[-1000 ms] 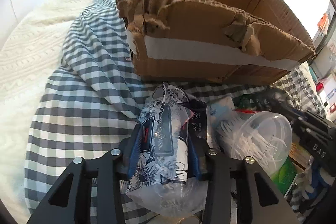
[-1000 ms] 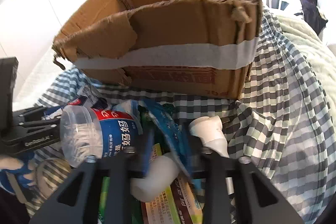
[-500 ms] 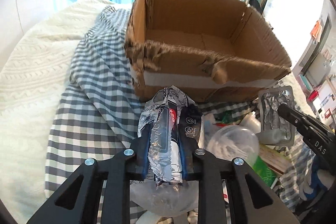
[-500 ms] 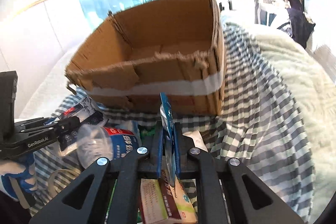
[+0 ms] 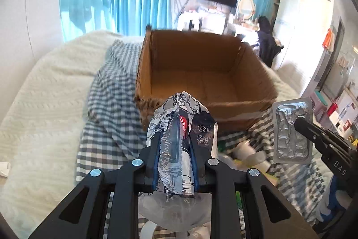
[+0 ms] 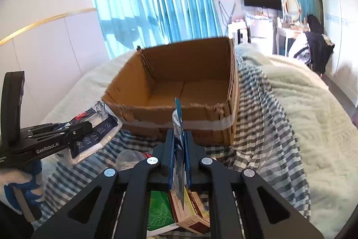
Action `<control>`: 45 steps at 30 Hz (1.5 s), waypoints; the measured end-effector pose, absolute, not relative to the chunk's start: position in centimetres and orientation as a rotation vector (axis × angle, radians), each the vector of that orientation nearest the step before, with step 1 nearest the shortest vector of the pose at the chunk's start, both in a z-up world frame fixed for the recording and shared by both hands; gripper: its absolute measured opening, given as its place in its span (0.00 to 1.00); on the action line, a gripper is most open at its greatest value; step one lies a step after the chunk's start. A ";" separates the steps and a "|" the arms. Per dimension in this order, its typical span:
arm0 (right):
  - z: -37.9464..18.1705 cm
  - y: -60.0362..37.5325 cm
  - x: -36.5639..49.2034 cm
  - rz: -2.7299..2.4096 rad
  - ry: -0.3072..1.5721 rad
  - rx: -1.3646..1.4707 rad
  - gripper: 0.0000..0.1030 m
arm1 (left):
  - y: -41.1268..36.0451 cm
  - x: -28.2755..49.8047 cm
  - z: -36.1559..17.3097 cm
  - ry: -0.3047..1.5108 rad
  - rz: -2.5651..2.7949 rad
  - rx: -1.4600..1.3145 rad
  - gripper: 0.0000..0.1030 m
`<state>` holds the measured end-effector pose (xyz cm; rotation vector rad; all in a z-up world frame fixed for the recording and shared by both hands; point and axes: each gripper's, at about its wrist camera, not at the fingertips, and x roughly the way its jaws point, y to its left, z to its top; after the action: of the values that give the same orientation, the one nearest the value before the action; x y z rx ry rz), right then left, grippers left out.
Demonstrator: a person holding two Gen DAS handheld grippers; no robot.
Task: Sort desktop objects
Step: 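Carry the wipe pack and blister pack over the cardboard box with both grippers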
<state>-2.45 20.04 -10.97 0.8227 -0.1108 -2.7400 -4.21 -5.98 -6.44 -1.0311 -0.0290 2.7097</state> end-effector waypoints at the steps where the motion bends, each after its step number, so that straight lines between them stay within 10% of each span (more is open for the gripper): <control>1: -10.4 20.0 -1.9 -2.750 -0.109 0.799 0.07 | -5.7 -3.9 -5.9 -0.027 2.715 -1.008 0.22; 45: 4.5 18.3 0.1 -2.911 -0.083 0.243 0.07 | -2.5 -4.3 6.0 0.043 2.906 -0.326 0.22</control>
<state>0.09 18.31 4.47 0.2434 -0.0826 -2.9113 -4.31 -2.45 5.99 -0.3265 0.0429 2.9062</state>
